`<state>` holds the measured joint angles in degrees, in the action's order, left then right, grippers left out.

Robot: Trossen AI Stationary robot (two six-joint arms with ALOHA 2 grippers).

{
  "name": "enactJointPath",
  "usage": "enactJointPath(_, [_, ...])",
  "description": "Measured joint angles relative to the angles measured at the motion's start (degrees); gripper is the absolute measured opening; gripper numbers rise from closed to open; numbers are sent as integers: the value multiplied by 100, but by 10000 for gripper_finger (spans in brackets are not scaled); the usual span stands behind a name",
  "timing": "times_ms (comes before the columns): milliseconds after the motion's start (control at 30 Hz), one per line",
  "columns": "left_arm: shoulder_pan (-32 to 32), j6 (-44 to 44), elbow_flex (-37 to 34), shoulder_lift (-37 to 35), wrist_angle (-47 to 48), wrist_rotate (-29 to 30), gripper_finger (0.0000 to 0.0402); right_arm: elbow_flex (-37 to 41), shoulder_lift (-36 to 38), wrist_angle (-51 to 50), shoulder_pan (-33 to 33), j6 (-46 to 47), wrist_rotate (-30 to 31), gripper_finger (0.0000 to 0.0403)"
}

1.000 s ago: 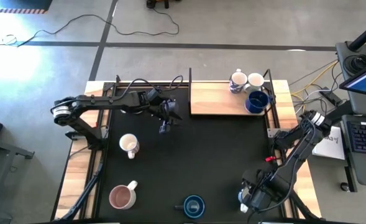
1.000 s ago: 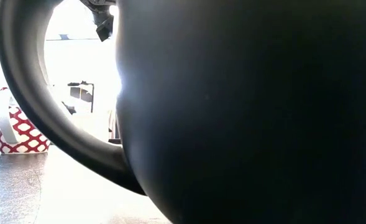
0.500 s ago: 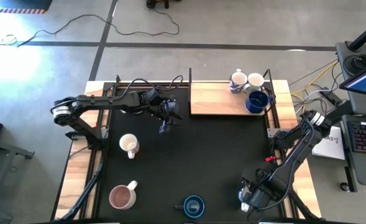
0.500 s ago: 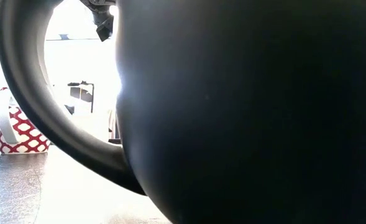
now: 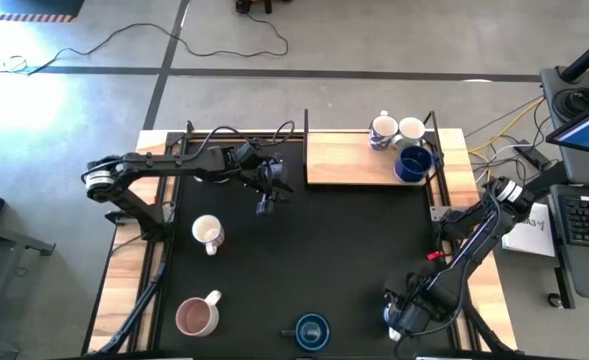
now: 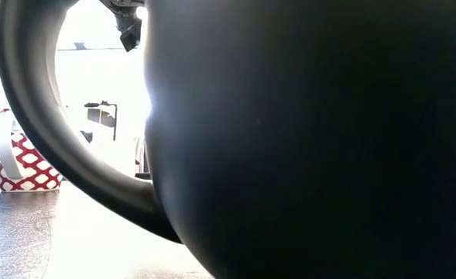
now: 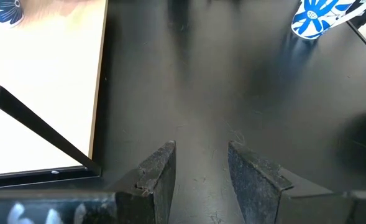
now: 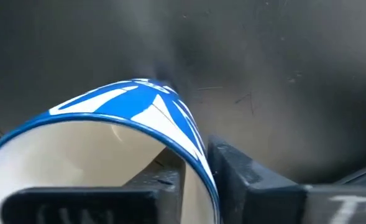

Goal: Place coffee mugs
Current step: Put the blue patterned mug on the shelf

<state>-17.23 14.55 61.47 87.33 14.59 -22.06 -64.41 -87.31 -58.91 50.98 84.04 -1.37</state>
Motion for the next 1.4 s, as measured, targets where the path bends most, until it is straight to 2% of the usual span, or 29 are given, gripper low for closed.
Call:
enactJointPath(100, [0,0,0,0,0,0,128,1,0,27,-3,-113,15,21])
enactJointPath(267, [1,0,0,0,0,0,128,-95,26,49,-171,-537,-6,18])
enactJointPath(400, [2,-2,0,0,2,0,128,-301,162,-111,-608,-1228,105,17])
enactJointPath(533, [2,-4,0,0,80,0,128,-515,301,-822,-1209,-2043,216,16])
enactJointPath(700, [2,-7,0,0,272,0,128,-720,586,-1351,-2107,-3475,305,15])
enactJointPath(1000, [2,-7,0,0,319,0,128,-832,1186,-1579,-4047,-5894,614,15])
enactJointPath(1200, [2,-7,0,0,297,0,128,-828,1320,-1536,-5430,-6856,899,15])
enactJointPath(1400, [2,122,0,0,239,2,128,-828,1132,-1520,-6656,-7821,909,15])
